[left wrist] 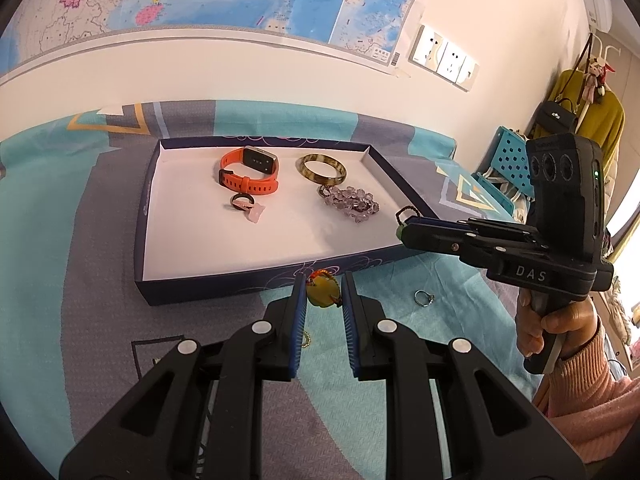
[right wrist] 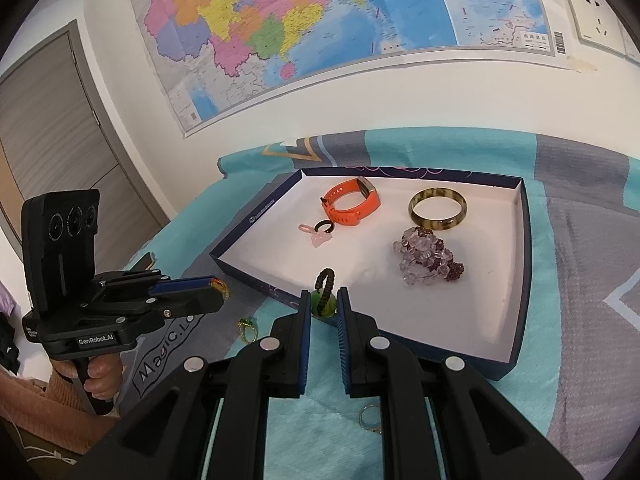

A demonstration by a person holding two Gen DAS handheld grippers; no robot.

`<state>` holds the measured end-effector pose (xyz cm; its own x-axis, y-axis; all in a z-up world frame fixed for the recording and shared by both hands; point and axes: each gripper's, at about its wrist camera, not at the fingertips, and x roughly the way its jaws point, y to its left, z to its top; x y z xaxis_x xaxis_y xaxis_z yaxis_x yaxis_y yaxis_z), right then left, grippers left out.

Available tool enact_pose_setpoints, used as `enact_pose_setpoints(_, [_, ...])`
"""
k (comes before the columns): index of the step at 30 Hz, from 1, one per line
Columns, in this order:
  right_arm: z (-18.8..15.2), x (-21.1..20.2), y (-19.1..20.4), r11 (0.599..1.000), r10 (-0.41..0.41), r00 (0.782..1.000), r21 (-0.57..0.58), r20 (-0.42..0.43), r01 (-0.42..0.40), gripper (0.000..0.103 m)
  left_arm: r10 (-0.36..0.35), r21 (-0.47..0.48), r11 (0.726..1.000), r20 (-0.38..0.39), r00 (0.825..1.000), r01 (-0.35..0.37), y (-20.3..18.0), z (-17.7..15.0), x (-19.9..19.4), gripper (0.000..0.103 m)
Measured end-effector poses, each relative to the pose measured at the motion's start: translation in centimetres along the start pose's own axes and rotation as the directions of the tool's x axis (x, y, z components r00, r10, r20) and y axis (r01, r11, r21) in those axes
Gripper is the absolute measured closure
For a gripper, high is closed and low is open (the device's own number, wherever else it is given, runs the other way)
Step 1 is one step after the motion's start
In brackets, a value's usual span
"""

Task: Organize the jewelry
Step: 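Hold both rings in the closed tools and move them slowly toward the box, then carry the yellow-stone ring and green-stone ring over the box interior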

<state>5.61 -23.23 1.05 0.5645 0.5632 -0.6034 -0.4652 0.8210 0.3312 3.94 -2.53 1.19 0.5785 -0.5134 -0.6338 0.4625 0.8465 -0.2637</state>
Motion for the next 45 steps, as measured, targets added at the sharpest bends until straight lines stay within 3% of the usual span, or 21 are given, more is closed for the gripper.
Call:
enact_pose_setpoints(21, [1.0, 0.3, -1.4, 1.0, -0.022, 1.0, 0.021, 0.002, 0.022, 0.092, 0.006, 0.0, 1.0, 0.011, 1.0, -0.006, 0.1, 0.8, -0.3, 0.085])
enact_pose_setpoints(45, [2.7, 2.9, -3.3, 0.998, -0.055, 0.998, 0.041, -0.028, 0.056, 0.092, 0.044, -0.029, 0.999, 0.015, 0.999, -0.044, 2.2, 4.5, 2.3, 0.085])
